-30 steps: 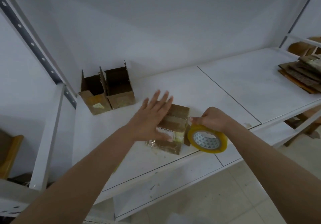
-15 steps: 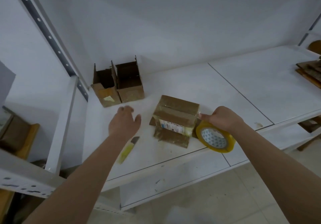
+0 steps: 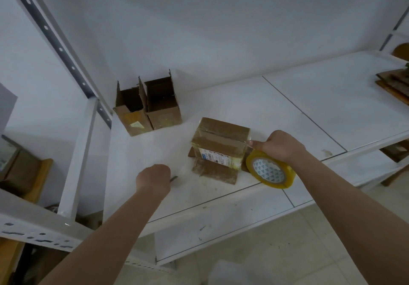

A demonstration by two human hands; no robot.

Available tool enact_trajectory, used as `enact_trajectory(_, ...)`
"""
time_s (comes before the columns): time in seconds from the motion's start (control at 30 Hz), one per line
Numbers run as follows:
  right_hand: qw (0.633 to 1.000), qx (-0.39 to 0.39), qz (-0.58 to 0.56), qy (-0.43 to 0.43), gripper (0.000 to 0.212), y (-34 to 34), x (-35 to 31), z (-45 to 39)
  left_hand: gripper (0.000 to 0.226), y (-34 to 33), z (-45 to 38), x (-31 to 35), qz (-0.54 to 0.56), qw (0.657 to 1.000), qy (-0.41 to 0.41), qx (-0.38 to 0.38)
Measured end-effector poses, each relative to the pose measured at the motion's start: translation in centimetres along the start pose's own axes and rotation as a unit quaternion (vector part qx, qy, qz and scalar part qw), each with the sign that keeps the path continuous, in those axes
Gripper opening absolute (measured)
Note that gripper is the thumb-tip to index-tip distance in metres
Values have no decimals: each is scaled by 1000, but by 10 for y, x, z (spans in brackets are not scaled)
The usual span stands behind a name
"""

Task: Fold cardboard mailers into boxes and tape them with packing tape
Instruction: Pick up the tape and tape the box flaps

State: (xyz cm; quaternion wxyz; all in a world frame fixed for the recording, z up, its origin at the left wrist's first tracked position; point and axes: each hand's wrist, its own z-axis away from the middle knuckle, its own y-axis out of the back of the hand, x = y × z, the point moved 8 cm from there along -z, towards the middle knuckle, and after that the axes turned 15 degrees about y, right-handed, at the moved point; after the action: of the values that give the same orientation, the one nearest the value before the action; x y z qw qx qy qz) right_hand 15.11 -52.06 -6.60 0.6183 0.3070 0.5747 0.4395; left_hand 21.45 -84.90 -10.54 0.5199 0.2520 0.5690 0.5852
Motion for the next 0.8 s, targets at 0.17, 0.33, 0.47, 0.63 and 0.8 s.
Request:
enact_trajectory(0.17,1000,-2,-23,10,63,0,-1,2,9,16,-1,-13,171,979,-99,-43)
enact_trajectory(0.33,999,-12,-41,16,62,-2,1,1,11,109,25,24,472,848,-240,-13)
enact_trajectory(0.47,998,-24,-54,23,62,-3,-2,-1,24,153,45,102,510,788,-342,-39)
enact_trajectory(0.63,989,-86,-116,28,47,-3,-1,4,29,136,21,162,458,813,-336,-129)
enact_trajectory(0.8,959,-121,-256,3,25,0,14,20,31,119,3,171,479,808,-321,-123)
